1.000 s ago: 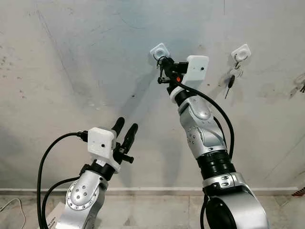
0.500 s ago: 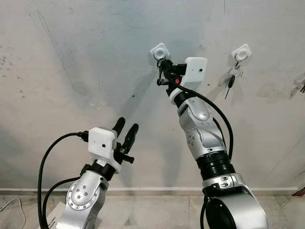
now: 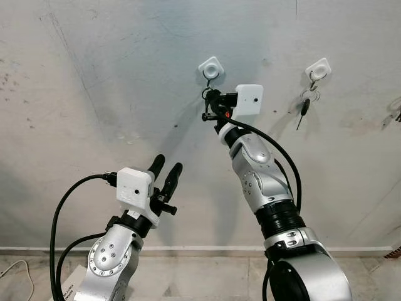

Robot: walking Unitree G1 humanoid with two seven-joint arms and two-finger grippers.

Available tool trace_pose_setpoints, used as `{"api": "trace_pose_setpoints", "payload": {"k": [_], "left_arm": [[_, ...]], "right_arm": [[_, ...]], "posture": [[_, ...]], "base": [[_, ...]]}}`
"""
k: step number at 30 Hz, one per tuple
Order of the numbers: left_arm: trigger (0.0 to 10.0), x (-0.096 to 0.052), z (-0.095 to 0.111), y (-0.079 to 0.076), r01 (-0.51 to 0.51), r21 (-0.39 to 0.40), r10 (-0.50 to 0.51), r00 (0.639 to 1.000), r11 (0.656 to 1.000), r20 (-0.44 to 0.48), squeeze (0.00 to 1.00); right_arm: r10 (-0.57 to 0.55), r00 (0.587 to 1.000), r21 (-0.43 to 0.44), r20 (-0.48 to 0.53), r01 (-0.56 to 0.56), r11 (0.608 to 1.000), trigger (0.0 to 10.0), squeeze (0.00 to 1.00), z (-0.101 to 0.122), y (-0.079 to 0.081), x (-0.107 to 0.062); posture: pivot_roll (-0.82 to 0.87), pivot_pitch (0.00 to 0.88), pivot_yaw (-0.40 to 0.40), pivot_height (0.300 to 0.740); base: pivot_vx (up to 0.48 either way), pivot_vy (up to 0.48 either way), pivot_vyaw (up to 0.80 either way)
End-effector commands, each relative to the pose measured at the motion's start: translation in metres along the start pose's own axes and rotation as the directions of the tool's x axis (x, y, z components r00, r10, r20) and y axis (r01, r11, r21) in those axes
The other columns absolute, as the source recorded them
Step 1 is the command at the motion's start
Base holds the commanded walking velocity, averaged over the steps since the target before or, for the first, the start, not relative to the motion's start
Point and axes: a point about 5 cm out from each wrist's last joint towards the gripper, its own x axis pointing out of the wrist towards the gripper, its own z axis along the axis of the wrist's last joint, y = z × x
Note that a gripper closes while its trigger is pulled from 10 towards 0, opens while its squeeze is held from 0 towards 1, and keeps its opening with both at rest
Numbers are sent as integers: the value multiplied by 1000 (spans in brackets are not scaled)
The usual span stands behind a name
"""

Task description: Hang keys on a hook

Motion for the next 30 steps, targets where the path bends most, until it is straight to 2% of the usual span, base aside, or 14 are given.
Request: {"api": "trace_pose_setpoints", "payload": {"k": [1, 16, 21, 30], "left_arm": [[10000, -1, -1, 1, 2, 9, -2, 1000, 1000, -9, 0], [10000, -1, -1, 1, 3, 9, -3, 1000, 1000, -9, 0], [10000, 0, -2, 0, 7, 6, -7, 1000, 1000, -11, 0], [10000, 0, -1, 0, 10, 8, -10, 1000, 1000, -9, 0]], "right_arm": [[13, 1000, -10, 22, -13, 1000, 10000, 0, 7, 4, 4], [6, 1000, -12, 29, -6, 1000, 10000, 0, 6, -2, 1], [-4, 1000, -13, 31, 4, 1000, 10000, 0, 4, -8, -6], [6, 999, -6, 51, -5, 1000, 10000, 0, 10, -5, -2]], "posture": [[68, 0, 31, 740], [67, 0, 32, 740], [61, 0, 36, 740], [62, 0, 37, 740]], "base": [[0, 0, 0], [0, 0, 0], [0, 0, 0], [0, 0, 0]]}}
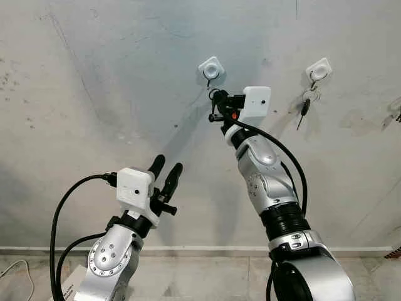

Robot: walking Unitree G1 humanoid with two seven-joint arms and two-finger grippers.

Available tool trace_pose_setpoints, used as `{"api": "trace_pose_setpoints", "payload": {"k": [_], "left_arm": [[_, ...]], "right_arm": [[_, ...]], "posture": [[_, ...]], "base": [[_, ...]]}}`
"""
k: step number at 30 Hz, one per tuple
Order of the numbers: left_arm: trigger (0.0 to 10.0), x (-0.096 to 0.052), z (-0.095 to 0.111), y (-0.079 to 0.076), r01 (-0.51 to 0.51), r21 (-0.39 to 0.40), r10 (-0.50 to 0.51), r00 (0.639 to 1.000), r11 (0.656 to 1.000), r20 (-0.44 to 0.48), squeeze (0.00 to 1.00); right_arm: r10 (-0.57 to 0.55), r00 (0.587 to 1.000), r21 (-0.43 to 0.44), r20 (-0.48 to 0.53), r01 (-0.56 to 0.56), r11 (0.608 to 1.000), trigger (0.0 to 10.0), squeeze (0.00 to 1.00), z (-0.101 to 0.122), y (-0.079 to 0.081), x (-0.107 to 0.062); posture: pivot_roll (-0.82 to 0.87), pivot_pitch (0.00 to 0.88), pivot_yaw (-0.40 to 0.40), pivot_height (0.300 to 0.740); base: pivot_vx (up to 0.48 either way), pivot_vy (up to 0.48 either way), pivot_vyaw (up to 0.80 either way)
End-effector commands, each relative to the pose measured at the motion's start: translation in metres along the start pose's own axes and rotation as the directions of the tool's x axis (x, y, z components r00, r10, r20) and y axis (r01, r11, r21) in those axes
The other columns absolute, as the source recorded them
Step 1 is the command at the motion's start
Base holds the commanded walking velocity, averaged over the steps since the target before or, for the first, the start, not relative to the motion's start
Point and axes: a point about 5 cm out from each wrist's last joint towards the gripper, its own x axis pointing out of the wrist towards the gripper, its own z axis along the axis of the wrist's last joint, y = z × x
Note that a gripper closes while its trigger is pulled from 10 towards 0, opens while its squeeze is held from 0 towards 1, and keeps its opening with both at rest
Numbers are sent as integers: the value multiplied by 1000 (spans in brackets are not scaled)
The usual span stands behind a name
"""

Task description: Hang keys on a hook

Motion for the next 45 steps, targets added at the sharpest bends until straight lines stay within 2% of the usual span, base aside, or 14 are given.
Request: {"api": "trace_pose_setpoints", "payload": {"k": [1, 11, 27, 45], "left_arm": [[10000, 0, -1, 0, 8, 9, -8, 1000, 1000, -8, 0], [10000, 0, -1, 0, 8, 8, -8, 1000, 1000, -7, 0], [10000, 0, -1, 0, 10, 9, -10, 1000, 1000, -9, 0], [10000, -1, -1, -2, 7, 8, -7, 1000, 1000, -9, 0]], "right_arm": [[28, 999, -2, 41, -28, 1000, 10000, 0, 12, 7, 5], [46, 997, 5, 59, -46, 999, 10000, 0, 17, 13, 9], [47, 998, 3, 45, -47, 999, 10000, 0, 16, 14, 13], [-8, 999, -49, -31, 6, 999, 10000, 0, 6, 5, 16]], "posture": [[62, 0, 37, 740], [65, 0, 36, 740], [70, 0, 34, 740], [73, 0, 26, 740]], "base": [[0, 0, 0], [0, 0, 0], [0, 0, 0], [0, 0, 0]]}}
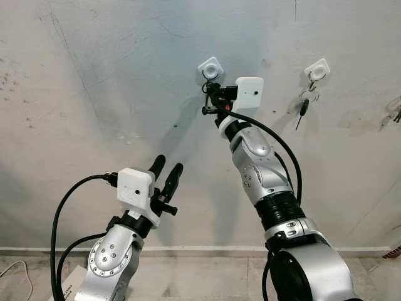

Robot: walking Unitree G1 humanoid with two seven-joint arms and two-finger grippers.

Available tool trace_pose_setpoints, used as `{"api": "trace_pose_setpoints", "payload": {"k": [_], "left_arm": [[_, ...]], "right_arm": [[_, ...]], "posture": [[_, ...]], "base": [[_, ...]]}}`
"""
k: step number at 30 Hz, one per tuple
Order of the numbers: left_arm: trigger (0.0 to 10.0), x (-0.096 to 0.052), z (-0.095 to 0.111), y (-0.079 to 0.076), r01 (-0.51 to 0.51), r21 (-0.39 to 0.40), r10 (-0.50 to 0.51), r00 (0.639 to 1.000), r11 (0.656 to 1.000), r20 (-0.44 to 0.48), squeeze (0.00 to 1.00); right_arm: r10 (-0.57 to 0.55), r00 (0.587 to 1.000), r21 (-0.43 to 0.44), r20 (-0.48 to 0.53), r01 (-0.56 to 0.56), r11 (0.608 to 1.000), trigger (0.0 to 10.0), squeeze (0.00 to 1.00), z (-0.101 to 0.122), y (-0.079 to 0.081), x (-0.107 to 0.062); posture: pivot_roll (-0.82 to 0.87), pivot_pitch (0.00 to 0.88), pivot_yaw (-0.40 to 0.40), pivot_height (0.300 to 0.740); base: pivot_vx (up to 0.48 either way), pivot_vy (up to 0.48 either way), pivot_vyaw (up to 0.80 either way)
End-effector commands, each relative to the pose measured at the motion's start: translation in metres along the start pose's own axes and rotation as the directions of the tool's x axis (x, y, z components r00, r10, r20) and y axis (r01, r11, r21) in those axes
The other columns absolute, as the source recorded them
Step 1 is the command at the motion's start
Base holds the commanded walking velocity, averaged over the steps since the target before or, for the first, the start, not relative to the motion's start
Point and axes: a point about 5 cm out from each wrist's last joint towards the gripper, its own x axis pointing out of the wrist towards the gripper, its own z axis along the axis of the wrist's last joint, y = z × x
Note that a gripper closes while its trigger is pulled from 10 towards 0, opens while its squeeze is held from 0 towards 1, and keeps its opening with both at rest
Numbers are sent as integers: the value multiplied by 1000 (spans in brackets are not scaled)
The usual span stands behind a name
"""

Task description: Hang keys on a hook

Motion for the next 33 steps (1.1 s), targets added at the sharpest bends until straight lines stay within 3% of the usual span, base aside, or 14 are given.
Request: {"api": "trace_pose_setpoints", "payload": {"k": [1, 24, 25, 26, 33], "left_arm": [[10000, -1, -1, -1, 7, 8, -7, 1000, 1000, -8, 0], [10000, 0, -1, -1, 17, 13, -17, 1000, 1000, -9, 0], [10000, 0, -1, -1, 17, 12, -17, 1000, 1000, -10, 0], [10000, 0, -1, -1, 17, 12, -17, 1000, 1000, -10, 0], [10000, 1, -1, -2, 17, 11, -17, 1000, 1000, -10, 0]], "right_arm": [[-8, 1000, -11, -22, 8, 1000, 10000, 0, -1, 0, 3], [-55, 994, -49, -92, 51, 997, 10000, 0, -14, -9, -2], [-57, 994, -50, -93, 52, 997, 10000, 357, -14, -10, -2], [-54, 994, -46, -94, 50, 998, 10000, 1000, -14, -9, -3], [-60, 994, -52, -94, 55, 997, 10000, 1000, -14, -10, -2]], "posture": [[73, 0, 26, 740], [74, 0, 28, 740], [74, 0, 28, 740], [74, 0, 28, 740], [69, 0, 30, 740]], "base": [[0, 0, 0], [0, 0, 0], [0, 0, 0], [0, 0, 0], [0, 0, 0]]}}
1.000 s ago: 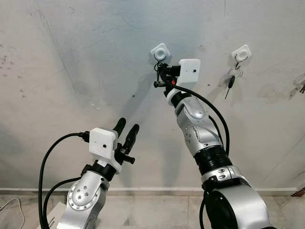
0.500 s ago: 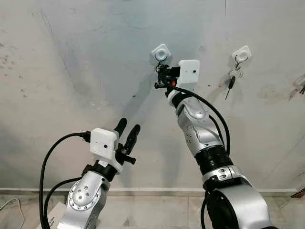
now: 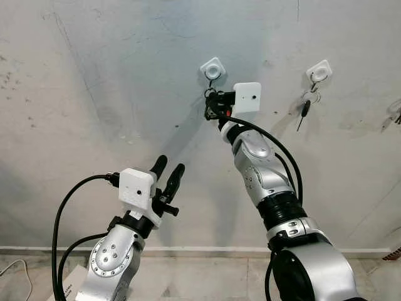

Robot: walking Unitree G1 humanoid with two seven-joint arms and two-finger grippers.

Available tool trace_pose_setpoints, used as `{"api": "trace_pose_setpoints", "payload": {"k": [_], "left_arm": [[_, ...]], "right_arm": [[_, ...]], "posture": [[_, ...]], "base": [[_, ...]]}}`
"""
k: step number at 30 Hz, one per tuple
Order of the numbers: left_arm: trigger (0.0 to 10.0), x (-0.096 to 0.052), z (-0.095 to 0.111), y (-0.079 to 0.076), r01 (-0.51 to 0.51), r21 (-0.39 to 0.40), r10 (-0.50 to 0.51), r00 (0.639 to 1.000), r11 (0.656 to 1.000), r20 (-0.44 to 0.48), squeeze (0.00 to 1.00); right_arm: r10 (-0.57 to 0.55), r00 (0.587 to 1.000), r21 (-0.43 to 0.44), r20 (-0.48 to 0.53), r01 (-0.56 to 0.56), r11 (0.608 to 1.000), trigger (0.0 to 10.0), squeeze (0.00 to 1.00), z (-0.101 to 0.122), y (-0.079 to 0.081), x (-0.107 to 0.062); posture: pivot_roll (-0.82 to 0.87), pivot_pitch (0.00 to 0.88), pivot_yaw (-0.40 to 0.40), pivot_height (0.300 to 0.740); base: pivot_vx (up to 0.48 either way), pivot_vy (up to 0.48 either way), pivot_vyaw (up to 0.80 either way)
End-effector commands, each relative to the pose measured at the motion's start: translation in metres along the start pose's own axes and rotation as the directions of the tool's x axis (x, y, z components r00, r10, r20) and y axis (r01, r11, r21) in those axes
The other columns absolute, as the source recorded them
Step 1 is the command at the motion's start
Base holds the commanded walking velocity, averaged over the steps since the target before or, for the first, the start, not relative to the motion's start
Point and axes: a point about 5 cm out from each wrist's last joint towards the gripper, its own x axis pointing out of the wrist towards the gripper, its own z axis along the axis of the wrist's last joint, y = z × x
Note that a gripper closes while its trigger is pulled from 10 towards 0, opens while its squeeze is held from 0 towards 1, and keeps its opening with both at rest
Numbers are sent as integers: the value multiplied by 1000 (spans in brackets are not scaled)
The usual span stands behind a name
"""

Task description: Hang keys on a hook

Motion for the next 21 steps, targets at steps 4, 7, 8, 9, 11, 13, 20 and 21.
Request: {"api": "trace_pose_setpoints", "payload": {"k": [4, 7, 8, 9, 11, 13, 20, 21], "left_arm": [[10000, 1, -1, 1, 7, 11, -7, 1000, 1000, -8, 0], [10000, 1, -1, 0, 8, 12, -8, 1000, 1000, -8, 0], [10000, 1, -1, 0, 9, 12, -8, 1000, 1000, -7, 0], [10000, 1, -1, 0, 9, 11, -9, 1000, 1000, -7, 0], [10000, 2, -2, 0, 9, 10, -9, 1000, 1000, -6, 0], [10000, 2, -2, 0, 9, 10, -9, 1000, 1000, -6, 0], [10000, 3, -2, 1, 9, 8, -9, 1000, 1000, -4, 0], [10000, 3, -2, 1, 9, 8, -9, 1000, 1000, -4, 0]], "right_arm": [[-4, 1000, 10, -19, 5, 1000, 10000, 1000, -3, -2, 0], [-3, 1000, 8, -7, 3, 1000, 10000, 1000, -1, -2, -1], [-1, 1000, 6, -6, 1, 1000, 10000, 1000, -1, -2, -1], [-2, 1000, 0, -2, 2, 1000, 10000, 1000, -1, -2, -2], [5, 1000, -9, 9, -5, 1000, 10000, 1000, -1, -3, -4], [6, 1000, -14, 10, -6, 1000, 10000, 1000, -1, -3, -5], [22, 999, -50, 27, -20, 999, 10000, 1000, -4, -9, -17], [23, 999, -61, 28, -21, 998, 10000, 1000, -4, -10, -19]], "posture": [[68, 0, 30, 740], [67, 0, 31, 740], [67, 0, 31, 740], [67, 0, 31, 740], [64, 0, 31, 740], [63, 0, 31, 740], [54, 0, 35, 740], [53, 0, 37, 740]], "base": [[0, 0, 0], [0, 0, 0], [0, 0, 0], [0, 0, 0], [0, 0, 0], [0, 0, 0], [0, 0, 0], [0, 0, 0]]}}
